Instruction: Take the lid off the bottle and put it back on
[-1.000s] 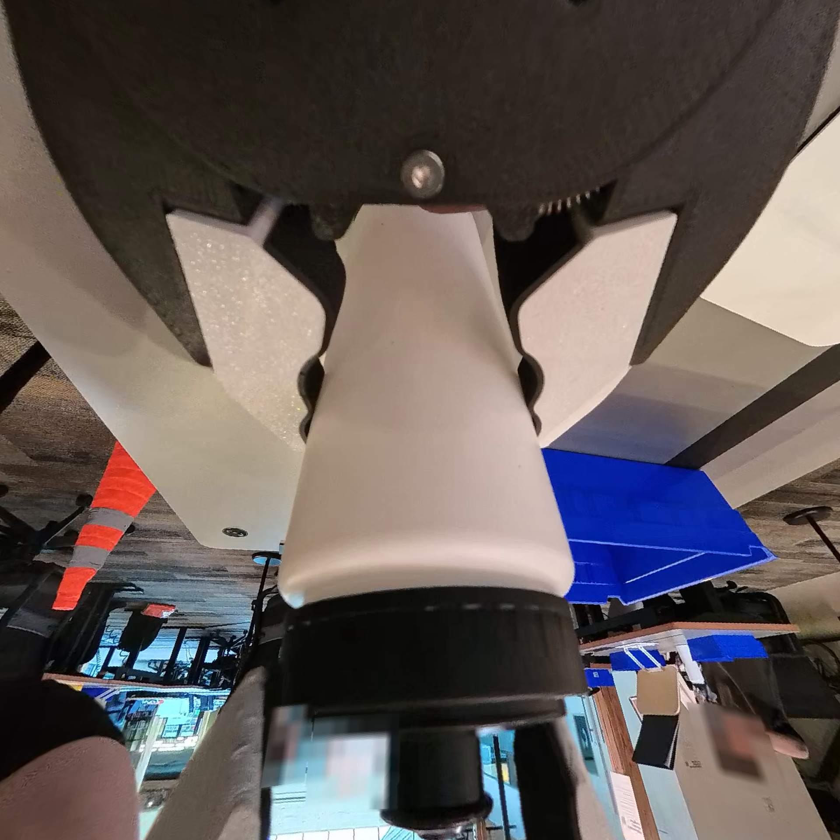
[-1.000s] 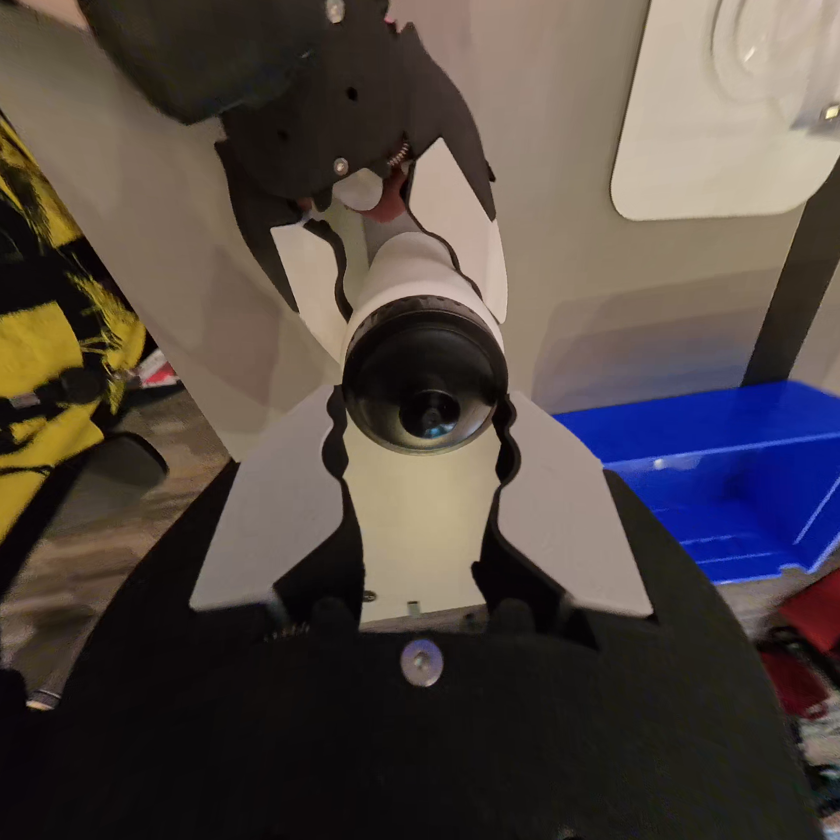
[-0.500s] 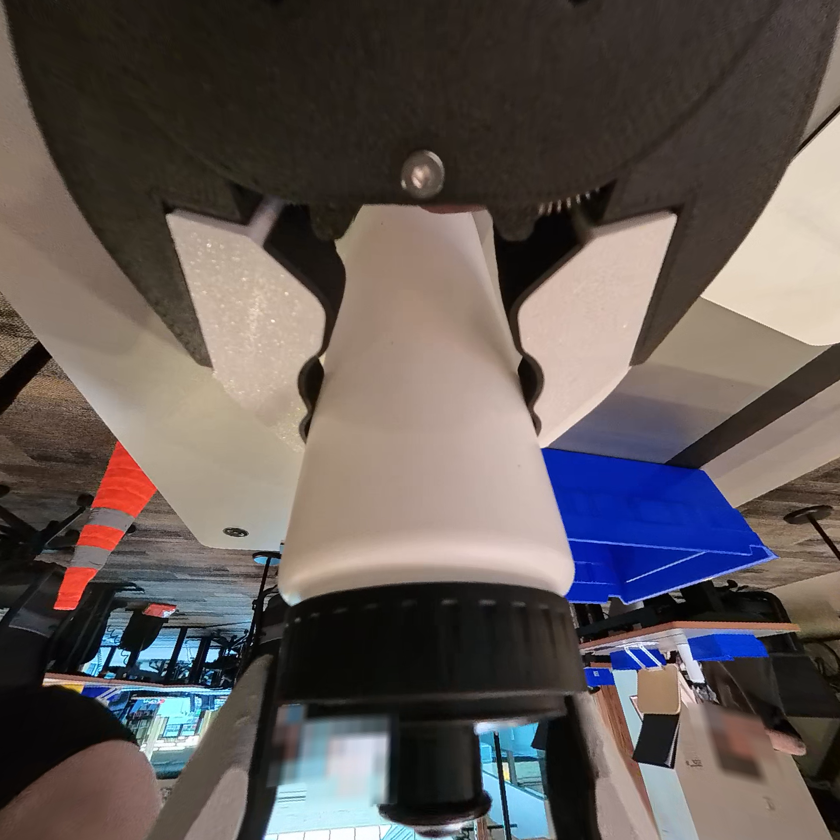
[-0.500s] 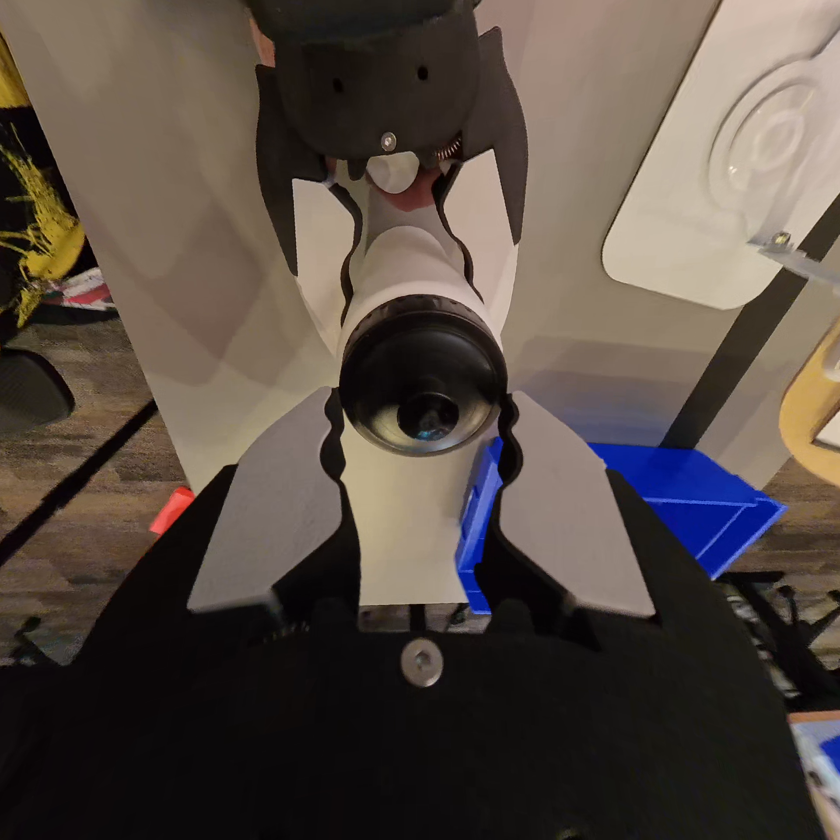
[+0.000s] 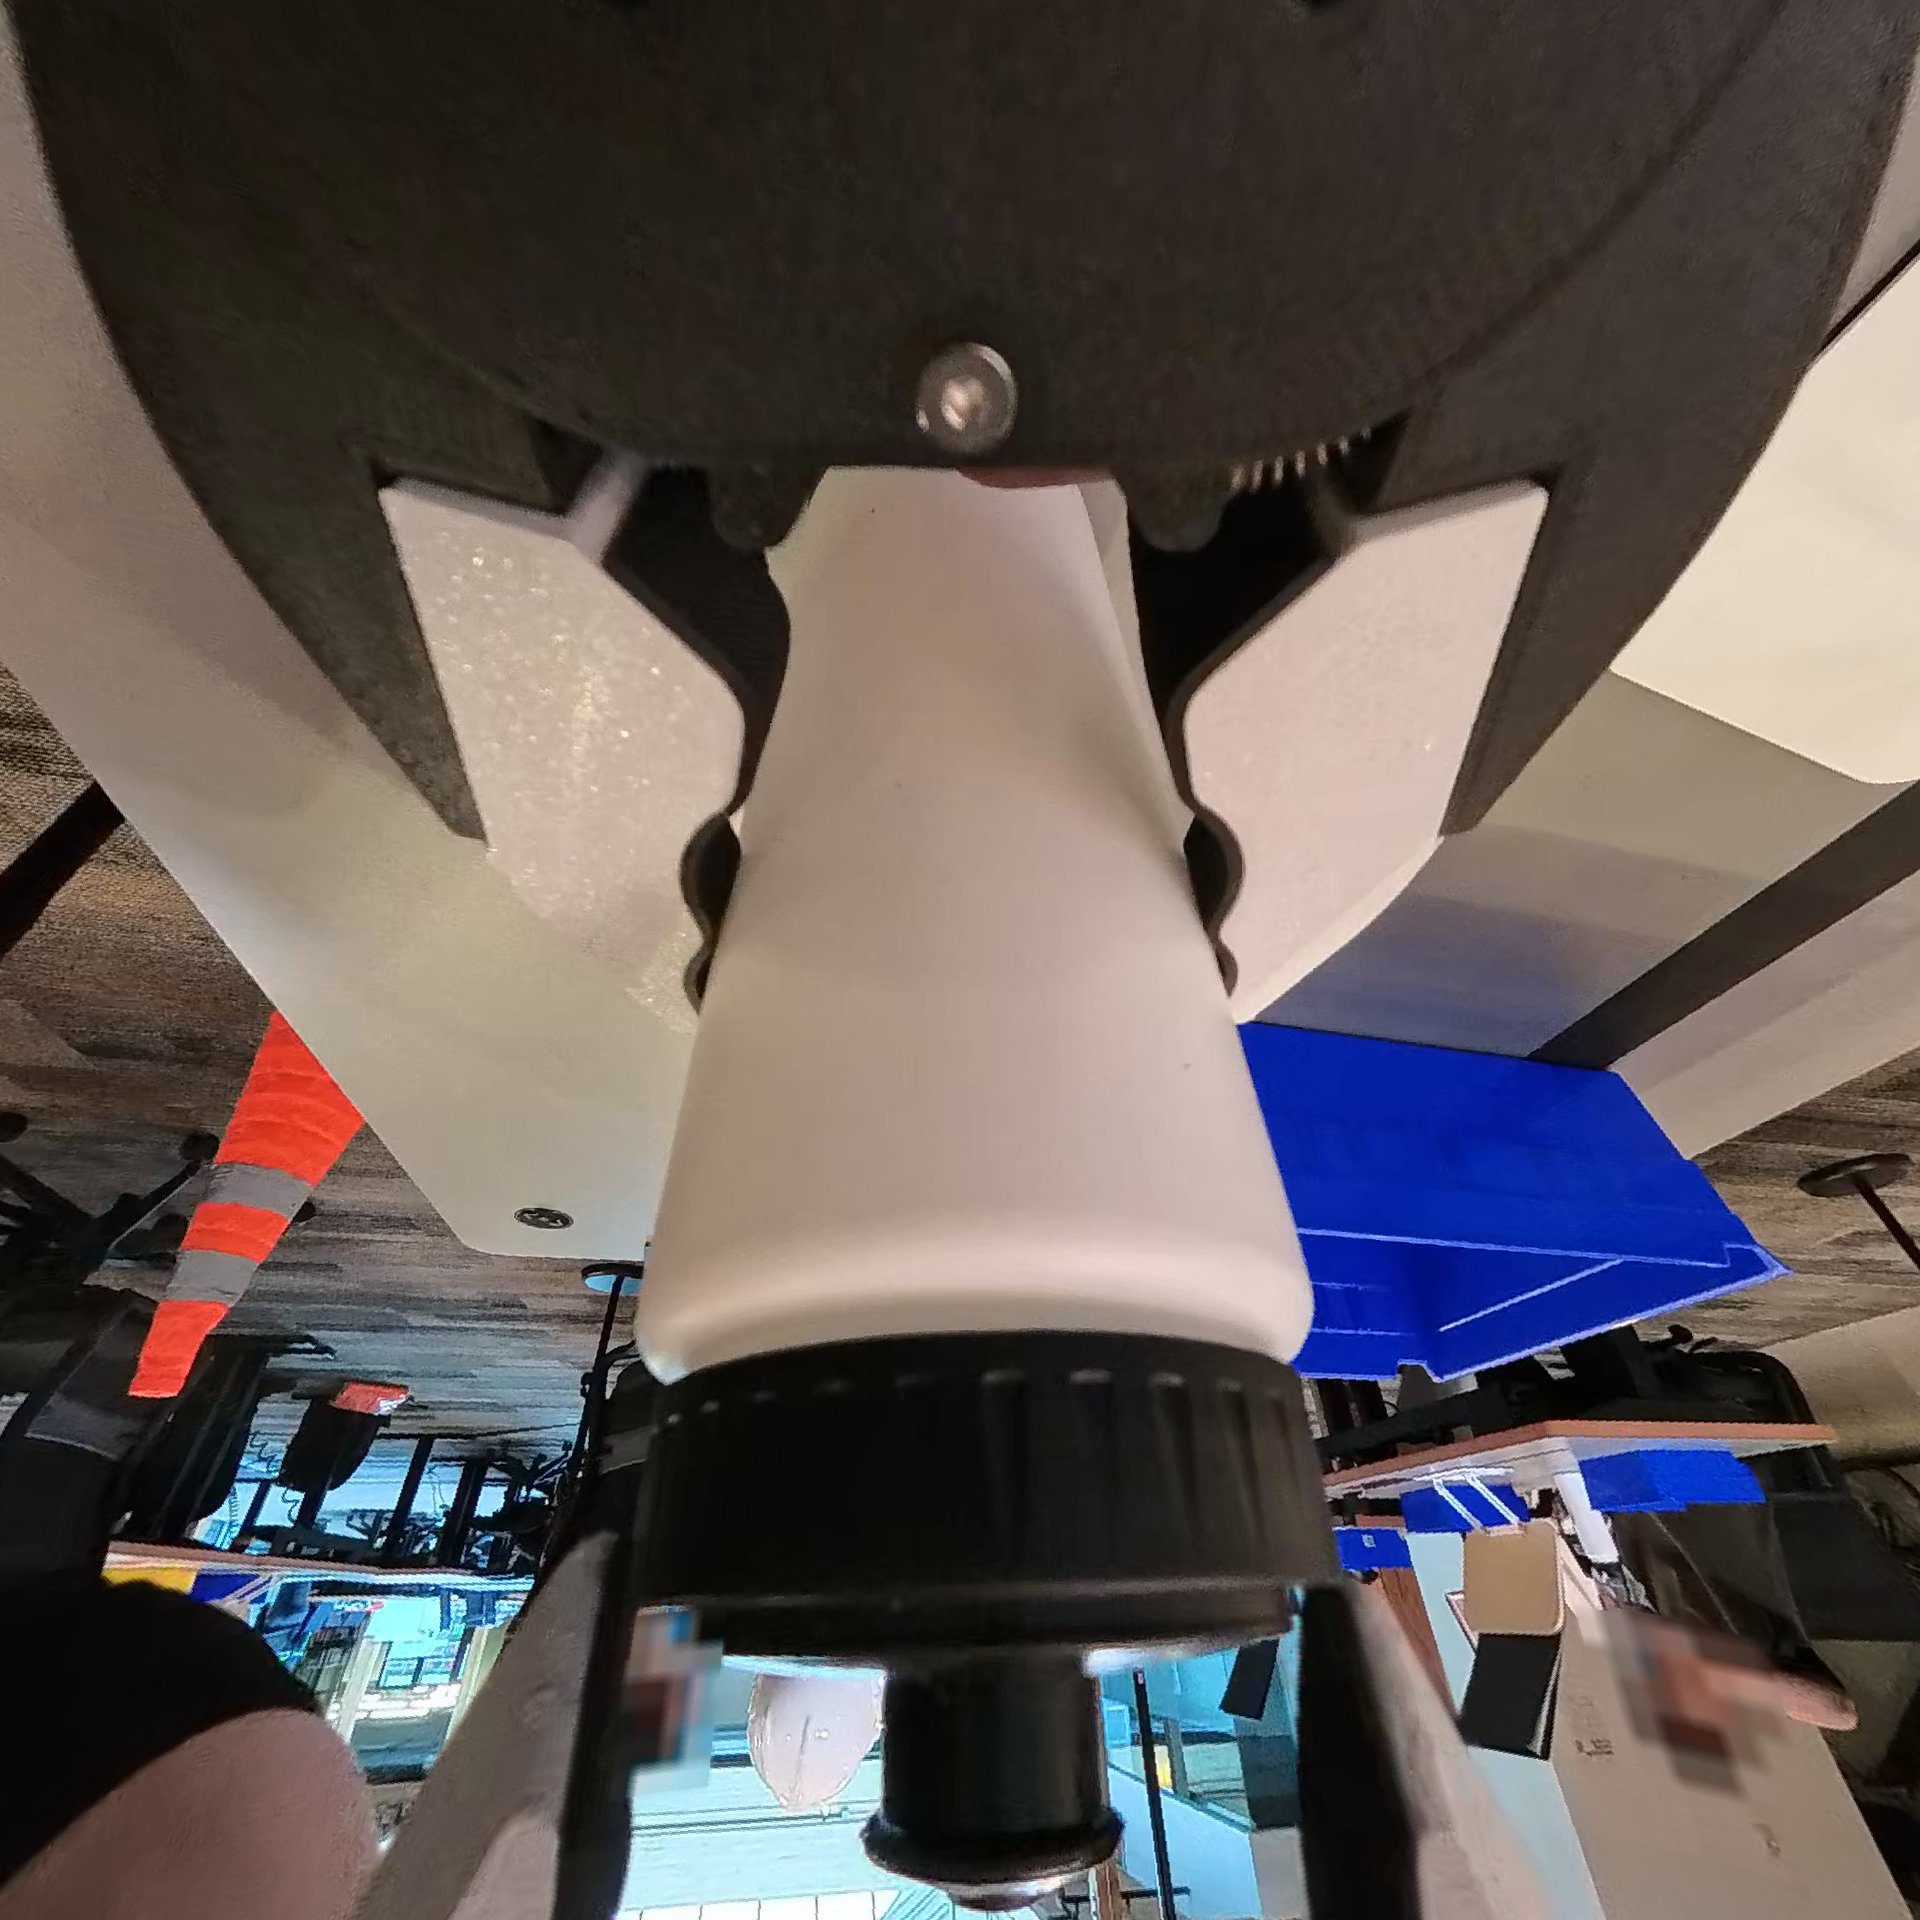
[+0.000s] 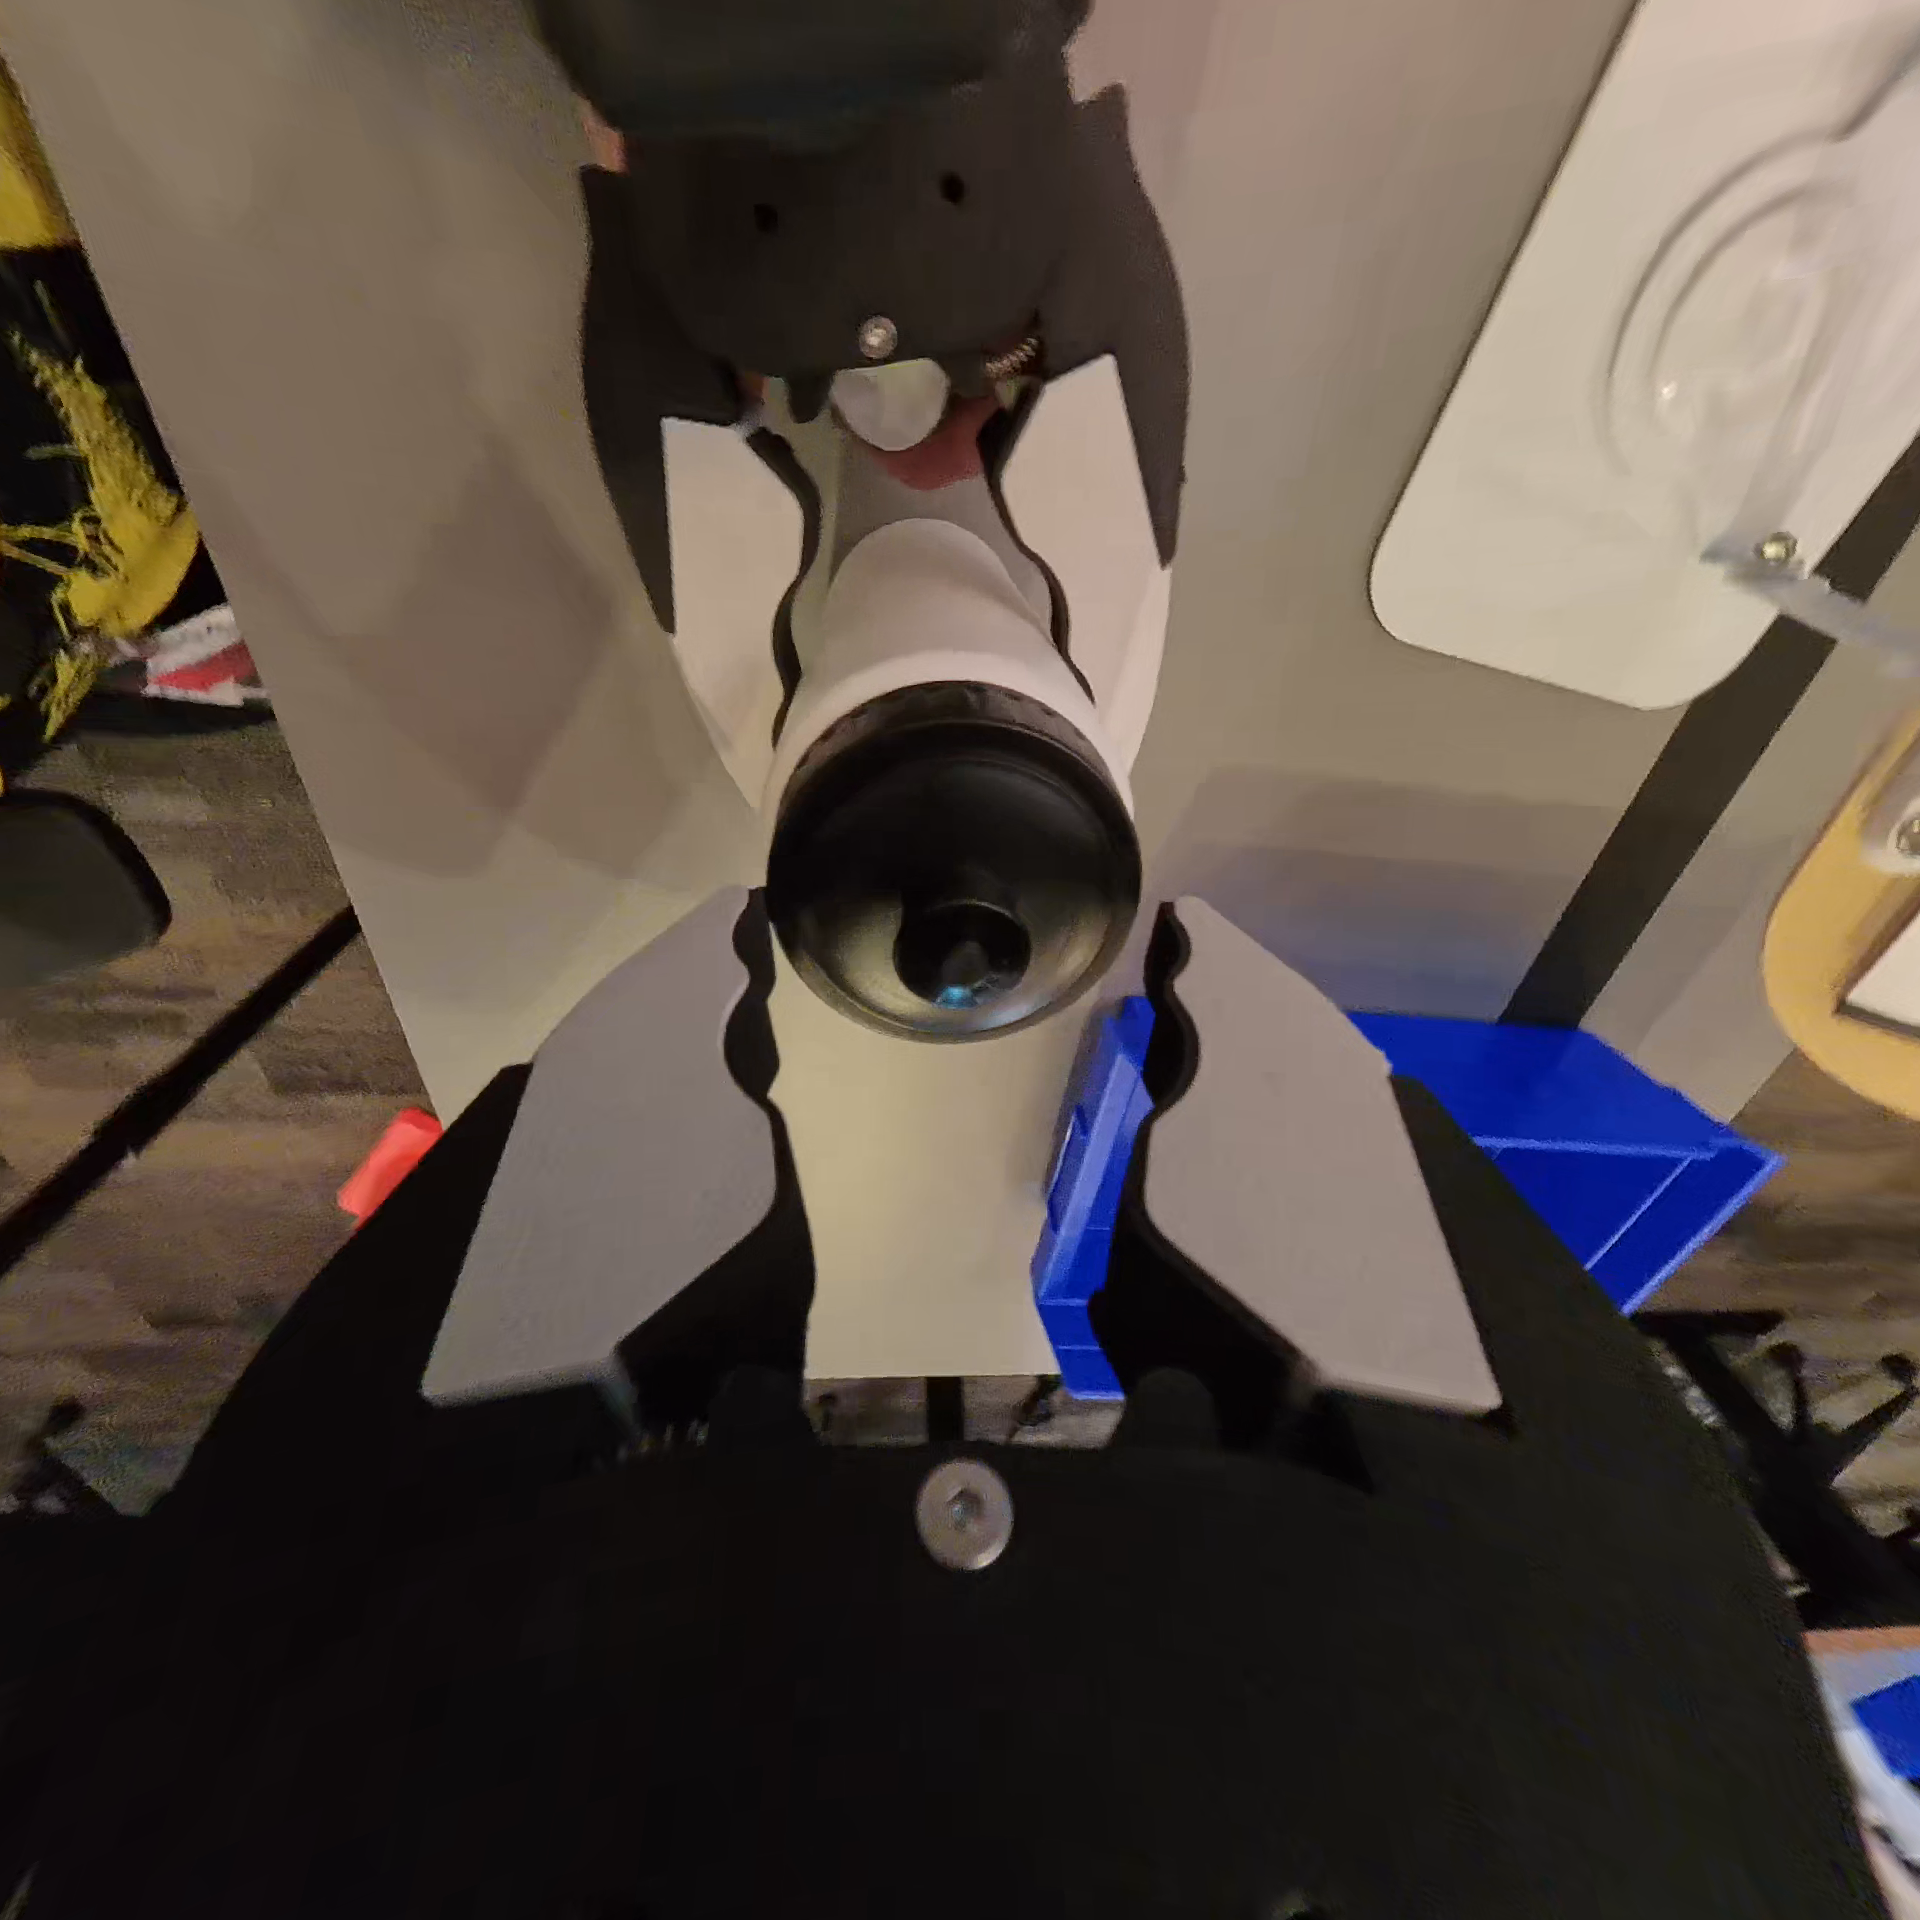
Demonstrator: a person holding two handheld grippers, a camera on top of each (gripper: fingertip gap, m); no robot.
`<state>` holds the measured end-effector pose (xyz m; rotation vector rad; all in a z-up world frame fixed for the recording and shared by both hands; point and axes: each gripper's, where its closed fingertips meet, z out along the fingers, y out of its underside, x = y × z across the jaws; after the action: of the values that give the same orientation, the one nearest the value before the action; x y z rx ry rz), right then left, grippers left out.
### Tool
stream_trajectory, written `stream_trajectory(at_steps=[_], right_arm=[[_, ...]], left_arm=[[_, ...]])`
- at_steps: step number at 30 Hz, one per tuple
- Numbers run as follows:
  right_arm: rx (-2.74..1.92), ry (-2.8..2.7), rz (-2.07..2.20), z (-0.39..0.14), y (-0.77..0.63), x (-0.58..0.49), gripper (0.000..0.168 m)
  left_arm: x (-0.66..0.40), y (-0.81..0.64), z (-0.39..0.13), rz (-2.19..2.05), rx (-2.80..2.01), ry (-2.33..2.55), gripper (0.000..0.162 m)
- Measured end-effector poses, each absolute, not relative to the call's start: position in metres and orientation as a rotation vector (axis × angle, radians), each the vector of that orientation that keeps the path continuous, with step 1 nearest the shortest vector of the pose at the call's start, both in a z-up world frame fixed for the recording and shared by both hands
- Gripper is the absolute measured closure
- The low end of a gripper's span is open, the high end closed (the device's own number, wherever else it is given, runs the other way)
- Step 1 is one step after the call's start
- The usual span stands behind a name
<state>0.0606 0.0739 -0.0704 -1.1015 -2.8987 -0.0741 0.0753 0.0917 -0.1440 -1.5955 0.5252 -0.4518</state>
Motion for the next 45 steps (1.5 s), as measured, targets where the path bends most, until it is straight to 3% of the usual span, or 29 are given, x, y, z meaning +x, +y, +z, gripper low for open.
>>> stream_trajectory(at_steps=[4,11,14,16,20,30,36,40,45], right_arm=[[-1.104,-2.904,-0.095,-0.0732,0.0709,0.0602,0.101],[-1.623,-2.629,-0.040,-0.0734,0.0687,0.0624,0.101],[-1.495,-2.716,-0.080,-0.0722,0.0698,0.0642,0.101],[-1.342,-2.768,-0.096,-0.0706,0.0723,0.0615,0.091],[-1.054,-2.885,-0.142,-0.0729,0.0718,0.0630,0.101],[-1.588,-2.619,-0.064,-0.0749,0.0698,0.0618,0.100],[-1.228,-2.780,-0.108,-0.0709,0.0739,0.0588,0.094],[-1.032,-2.871,-0.113,-0.0727,0.0706,0.0599,0.102],[-1.235,-2.792,-0.077,-0.0730,0.0700,0.0607,0.103]], left_arm=[[0.0748,0.0915,-0.1440,-0.452,-1.594,0.525,0.076],[0.0764,0.0908,-0.1439,-0.455,-1.591,0.536,0.076],[0.0789,0.0911,-0.1439,-0.445,-1.597,0.543,0.076],[0.0775,0.0912,-0.1442,-0.454,-1.596,0.534,0.076],[0.0776,0.0915,-0.1441,-0.457,-1.595,0.535,0.076],[0.0754,0.0921,-0.1448,-0.445,-1.608,0.524,0.076],[0.0756,0.0921,-0.1447,-0.445,-1.606,0.527,0.076],[0.0761,0.0925,-0.1446,-0.447,-1.605,0.529,0.076],[0.0758,0.0923,-0.1447,-0.448,-1.604,0.527,0.076]])
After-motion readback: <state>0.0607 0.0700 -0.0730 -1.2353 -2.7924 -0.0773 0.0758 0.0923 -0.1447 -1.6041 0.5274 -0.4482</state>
